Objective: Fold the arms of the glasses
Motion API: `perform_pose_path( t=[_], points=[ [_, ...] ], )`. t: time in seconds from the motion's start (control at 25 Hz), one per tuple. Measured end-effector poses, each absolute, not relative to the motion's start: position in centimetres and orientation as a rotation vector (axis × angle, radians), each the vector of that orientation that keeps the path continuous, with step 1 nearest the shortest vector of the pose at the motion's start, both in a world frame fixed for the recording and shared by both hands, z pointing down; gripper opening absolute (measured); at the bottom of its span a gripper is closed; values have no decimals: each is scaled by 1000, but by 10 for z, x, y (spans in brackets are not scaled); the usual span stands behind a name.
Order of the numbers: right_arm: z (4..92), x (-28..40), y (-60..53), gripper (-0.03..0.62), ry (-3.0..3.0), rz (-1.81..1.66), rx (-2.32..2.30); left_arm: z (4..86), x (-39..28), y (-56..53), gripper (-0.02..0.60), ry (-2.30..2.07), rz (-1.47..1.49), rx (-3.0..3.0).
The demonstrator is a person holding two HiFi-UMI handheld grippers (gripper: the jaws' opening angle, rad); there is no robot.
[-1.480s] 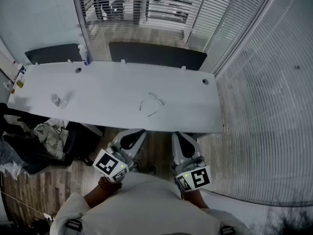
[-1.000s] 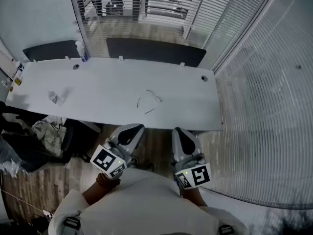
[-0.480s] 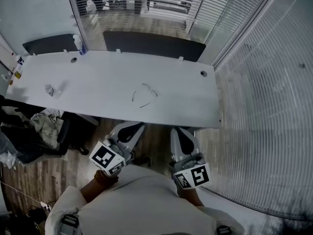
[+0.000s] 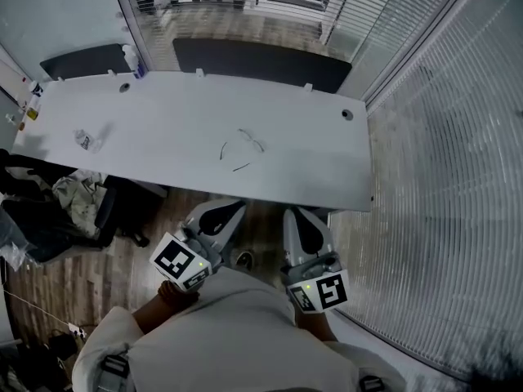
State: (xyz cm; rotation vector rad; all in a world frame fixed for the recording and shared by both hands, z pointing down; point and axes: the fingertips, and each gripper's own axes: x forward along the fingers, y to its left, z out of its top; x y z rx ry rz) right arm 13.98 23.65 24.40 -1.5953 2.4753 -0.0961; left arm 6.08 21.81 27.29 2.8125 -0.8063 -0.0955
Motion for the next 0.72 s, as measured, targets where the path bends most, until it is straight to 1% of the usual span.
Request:
perform_pose_path(
  t=[0.28, 0.72],
  points=[
    [240, 118, 180, 2, 2511, -78, -1582, 272, 42, 161, 0, -824, -156, 2796],
    [238, 69, 42, 2, 2581, -49, -1556, 264, -8, 28, 0, -867, -214, 2807]
  ],
)
